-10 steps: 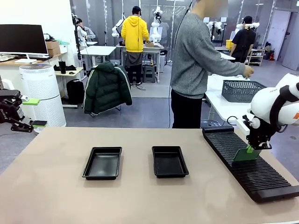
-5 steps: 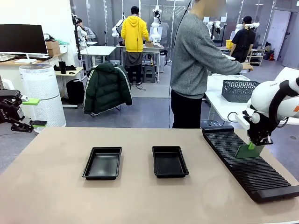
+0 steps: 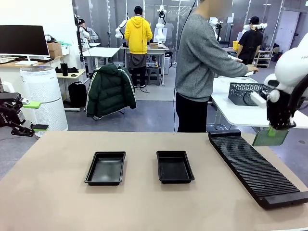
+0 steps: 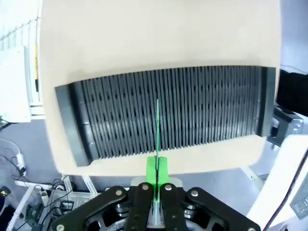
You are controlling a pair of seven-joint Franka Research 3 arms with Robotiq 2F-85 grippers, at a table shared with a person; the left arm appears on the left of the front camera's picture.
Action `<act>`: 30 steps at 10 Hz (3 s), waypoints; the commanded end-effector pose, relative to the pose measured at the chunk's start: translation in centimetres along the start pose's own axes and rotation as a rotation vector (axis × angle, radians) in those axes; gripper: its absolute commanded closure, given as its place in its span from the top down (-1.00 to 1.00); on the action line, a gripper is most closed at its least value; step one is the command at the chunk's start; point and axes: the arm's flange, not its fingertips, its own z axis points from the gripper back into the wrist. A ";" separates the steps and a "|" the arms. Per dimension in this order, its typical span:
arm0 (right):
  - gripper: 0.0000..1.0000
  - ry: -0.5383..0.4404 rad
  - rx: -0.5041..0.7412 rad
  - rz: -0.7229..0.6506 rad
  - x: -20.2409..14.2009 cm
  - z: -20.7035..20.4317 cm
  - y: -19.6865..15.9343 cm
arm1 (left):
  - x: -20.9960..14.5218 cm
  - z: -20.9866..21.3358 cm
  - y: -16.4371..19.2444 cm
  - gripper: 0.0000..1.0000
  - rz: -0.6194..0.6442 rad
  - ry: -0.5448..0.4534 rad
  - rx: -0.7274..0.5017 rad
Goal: Inspect and transfer BCBs to ESD trays.
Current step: Pick up the Blank PCB from the PCB Rack and place it in the left ESD tray.
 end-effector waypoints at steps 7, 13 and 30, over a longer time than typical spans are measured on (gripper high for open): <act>-0.96 0.025 -0.020 -0.051 0.1 9.9 -0.1 | 0.0 0.0 -0.1 1.00 0.000 0.000 -0.001; -0.96 -0.001 -0.046 -0.029 -0.3 11.1 0.2 | 0.0 0.0 -0.1 1.00 0.000 0.000 -0.001; -0.96 -0.012 -0.010 -0.209 2.6 11.4 0.5 | 0.0 0.0 -0.1 1.00 0.000 0.000 -0.001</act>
